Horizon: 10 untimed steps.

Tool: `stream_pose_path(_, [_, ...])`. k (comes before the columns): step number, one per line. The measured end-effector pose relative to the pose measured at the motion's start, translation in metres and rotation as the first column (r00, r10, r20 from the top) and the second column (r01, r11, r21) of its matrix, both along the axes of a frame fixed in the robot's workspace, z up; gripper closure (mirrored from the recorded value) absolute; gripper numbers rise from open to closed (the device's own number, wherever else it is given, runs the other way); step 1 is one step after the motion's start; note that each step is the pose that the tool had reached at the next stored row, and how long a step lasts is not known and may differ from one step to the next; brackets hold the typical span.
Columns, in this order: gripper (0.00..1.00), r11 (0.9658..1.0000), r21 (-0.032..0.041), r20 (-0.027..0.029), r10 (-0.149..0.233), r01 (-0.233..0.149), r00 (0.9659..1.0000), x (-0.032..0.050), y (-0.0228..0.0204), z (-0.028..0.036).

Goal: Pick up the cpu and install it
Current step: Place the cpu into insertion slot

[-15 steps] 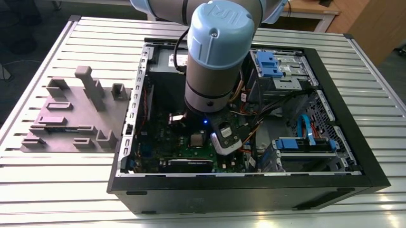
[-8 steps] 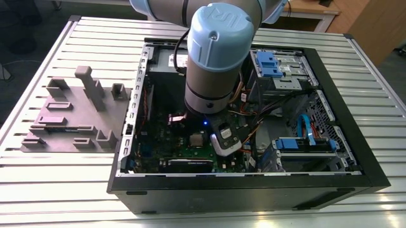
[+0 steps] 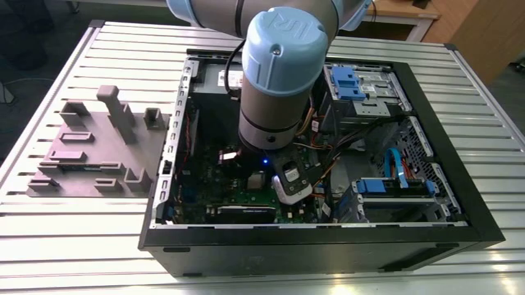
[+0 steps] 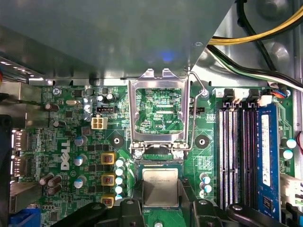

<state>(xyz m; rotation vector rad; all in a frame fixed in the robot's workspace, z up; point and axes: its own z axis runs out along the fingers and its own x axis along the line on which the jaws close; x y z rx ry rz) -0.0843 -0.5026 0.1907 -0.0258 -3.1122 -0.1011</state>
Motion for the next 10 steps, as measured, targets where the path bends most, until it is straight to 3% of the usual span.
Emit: stream_pose_path(10, [0.59,0.9995,0.0003,0.0,-0.03,0.03,0.9995,0.0001,-0.0001,0.0])
